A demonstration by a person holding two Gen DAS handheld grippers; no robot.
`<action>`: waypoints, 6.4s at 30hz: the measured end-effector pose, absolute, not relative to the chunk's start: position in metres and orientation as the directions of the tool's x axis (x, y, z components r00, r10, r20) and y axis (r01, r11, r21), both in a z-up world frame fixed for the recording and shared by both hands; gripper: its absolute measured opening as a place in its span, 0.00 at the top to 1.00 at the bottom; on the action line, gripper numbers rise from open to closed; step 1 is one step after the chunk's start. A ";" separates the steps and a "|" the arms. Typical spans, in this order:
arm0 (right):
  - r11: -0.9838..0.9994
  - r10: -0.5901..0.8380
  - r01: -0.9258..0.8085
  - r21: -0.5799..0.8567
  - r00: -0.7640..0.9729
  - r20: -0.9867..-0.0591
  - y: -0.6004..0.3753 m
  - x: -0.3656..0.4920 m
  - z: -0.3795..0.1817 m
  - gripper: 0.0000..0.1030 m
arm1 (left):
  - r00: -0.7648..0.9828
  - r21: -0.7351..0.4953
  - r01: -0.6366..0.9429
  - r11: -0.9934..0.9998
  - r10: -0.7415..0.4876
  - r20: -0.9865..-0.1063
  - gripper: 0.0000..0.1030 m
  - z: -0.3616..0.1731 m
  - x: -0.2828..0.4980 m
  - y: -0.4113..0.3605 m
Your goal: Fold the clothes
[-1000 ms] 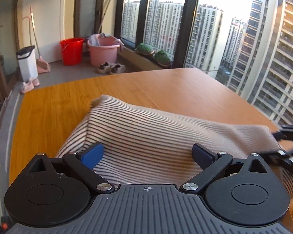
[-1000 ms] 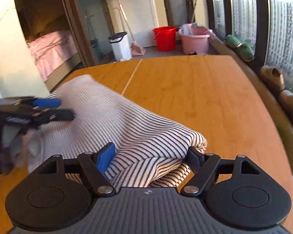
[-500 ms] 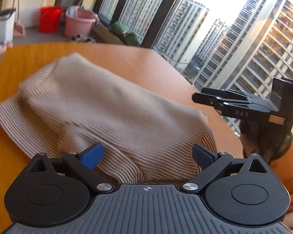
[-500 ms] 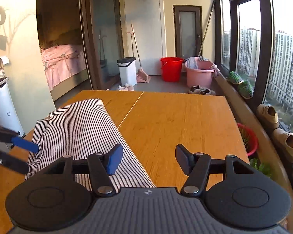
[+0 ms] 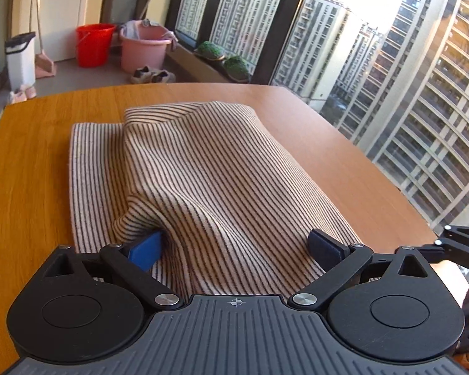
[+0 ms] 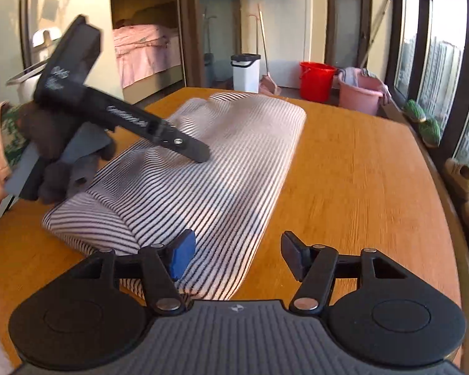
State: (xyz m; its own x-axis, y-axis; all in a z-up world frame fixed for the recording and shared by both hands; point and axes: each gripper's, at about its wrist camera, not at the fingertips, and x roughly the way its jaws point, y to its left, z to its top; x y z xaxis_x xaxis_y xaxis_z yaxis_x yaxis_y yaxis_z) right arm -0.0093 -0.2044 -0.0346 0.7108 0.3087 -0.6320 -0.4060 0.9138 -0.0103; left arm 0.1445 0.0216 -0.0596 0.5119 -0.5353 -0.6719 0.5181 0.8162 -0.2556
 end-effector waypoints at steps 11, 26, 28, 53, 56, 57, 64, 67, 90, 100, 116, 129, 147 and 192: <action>0.551 0.414 -0.699 -0.456 0.704 -0.578 -0.100 -0.086 -0.045 0.29 | 0.681 -0.037 0.471 0.881 -0.390 -0.620 0.01 -0.022 0.061 0.099; 0.765 0.466 -0.638 -0.089 0.643 -0.608 -0.119 -0.027 -0.002 0.77 | 0.725 0.560 0.686 0.464 -0.492 -0.482 0.00 -0.055 -0.030 0.041; 0.783 0.490 -0.623 -0.002 0.617 -0.616 -0.130 -0.019 0.001 0.78 | 0.749 0.650 0.648 0.397 -0.484 -0.452 0.00 -0.075 -0.029 0.025; 0.688 0.255 -0.460 -0.561 0.877 -0.407 -0.197 -0.049 -0.031 0.27 | 0.553 0.067 0.810 0.583 -0.719 -0.420 0.59 -0.039 0.048 0.036; 0.664 0.274 -0.436 -0.607 0.898 -0.344 -0.175 -0.038 -0.044 0.34 | 0.549 0.049 0.806 0.590 -0.713 -0.437 0.59 -0.038 0.051 0.041; 0.644 0.288 -0.439 -0.627 0.898 -0.333 -0.167 -0.035 -0.047 0.56 | 0.547 0.063 0.807 0.587 -0.703 -0.453 0.59 -0.039 0.051 0.039; 0.557 0.317 -0.525 -0.644 0.851 -0.419 -0.141 -0.050 -0.042 0.78 | 0.435 0.004 0.851 0.525 -0.701 -0.565 0.60 -0.040 0.034 0.049; 0.612 0.377 -0.607 -0.508 0.788 -0.487 -0.149 -0.071 -0.019 0.80 | 0.334 -0.114 0.879 0.463 -0.769 -0.546 0.60 -0.021 0.023 0.058; 0.876 0.482 -0.349 0.334 0.679 -0.554 -0.226 0.105 -0.028 0.85 | 0.420 -0.453 0.660 0.599 -0.795 -0.439 0.04 -0.031 0.098 0.103; 0.864 0.501 -0.454 0.218 0.733 -0.460 -0.219 0.098 -0.005 0.43 | 0.480 -0.451 0.609 0.652 -0.756 -0.446 0.63 -0.038 0.095 0.101; 0.854 0.506 -0.383 0.352 0.769 -0.391 -0.238 0.105 0.021 0.91 | 0.571 -0.385 0.576 0.721 -0.692 -0.440 0.70 -0.027 0.127 0.094; 0.899 0.426 -0.274 0.341 0.723 -0.543 -0.222 0.162 -0.042 0.81 | 0.685 -0.250 0.583 0.773 -0.633 -0.360 0.46 0.008 0.136 0.094; 0.926 0.379 -0.340 0.167 0.820 -0.429 -0.210 0.130 -0.001 0.78 | 0.572 -0.290 0.551 0.782 -0.607 -0.552 0.42 -0.057 0.193 0.053; 0.926 0.376 -0.329 0.183 0.777 -0.505 -0.203 0.126 -0.041 0.53 | 0.538 -0.184 0.679 0.711 -0.652 -0.535 0.35 -0.048 0.162 0.048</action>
State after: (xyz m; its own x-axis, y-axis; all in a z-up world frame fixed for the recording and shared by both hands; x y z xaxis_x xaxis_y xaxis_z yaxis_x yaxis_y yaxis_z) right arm 0.1261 -0.2028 -0.0414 0.7771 0.3761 -0.5046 -0.3292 0.9263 0.1833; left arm 0.1619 0.0480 -0.0478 0.5380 -0.6516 -0.5348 0.6786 0.7112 -0.1839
